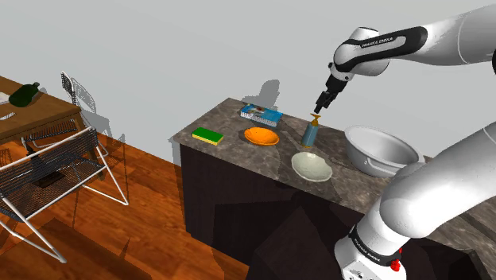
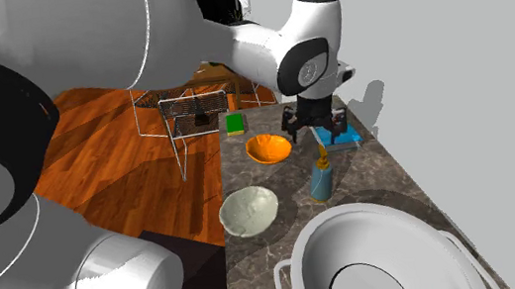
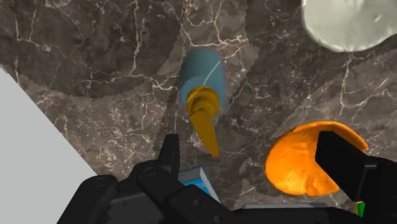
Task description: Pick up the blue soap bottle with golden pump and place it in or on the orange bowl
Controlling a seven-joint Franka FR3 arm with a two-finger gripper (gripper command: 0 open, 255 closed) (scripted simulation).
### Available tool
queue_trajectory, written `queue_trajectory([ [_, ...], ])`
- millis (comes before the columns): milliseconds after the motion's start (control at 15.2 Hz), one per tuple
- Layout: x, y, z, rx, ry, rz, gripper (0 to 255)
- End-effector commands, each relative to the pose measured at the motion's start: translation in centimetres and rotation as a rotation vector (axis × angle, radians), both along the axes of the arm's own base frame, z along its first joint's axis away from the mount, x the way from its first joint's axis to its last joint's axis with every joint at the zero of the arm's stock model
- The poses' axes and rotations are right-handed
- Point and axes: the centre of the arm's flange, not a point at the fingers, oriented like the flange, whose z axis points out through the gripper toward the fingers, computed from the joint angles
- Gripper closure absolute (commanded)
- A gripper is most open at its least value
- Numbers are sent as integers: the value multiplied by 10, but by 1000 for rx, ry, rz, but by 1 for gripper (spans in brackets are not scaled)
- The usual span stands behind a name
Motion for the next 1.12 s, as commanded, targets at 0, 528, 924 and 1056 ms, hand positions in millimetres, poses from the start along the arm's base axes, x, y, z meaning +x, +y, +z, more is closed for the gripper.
queue_trajectory([
  [0,4,-22,-16,1,1,4,0],
  [528,13,-29,-56,2,1,6,0],
  [924,13,-29,-59,2,1,6,0],
  [1056,13,-29,-59,2,1,6,0],
])
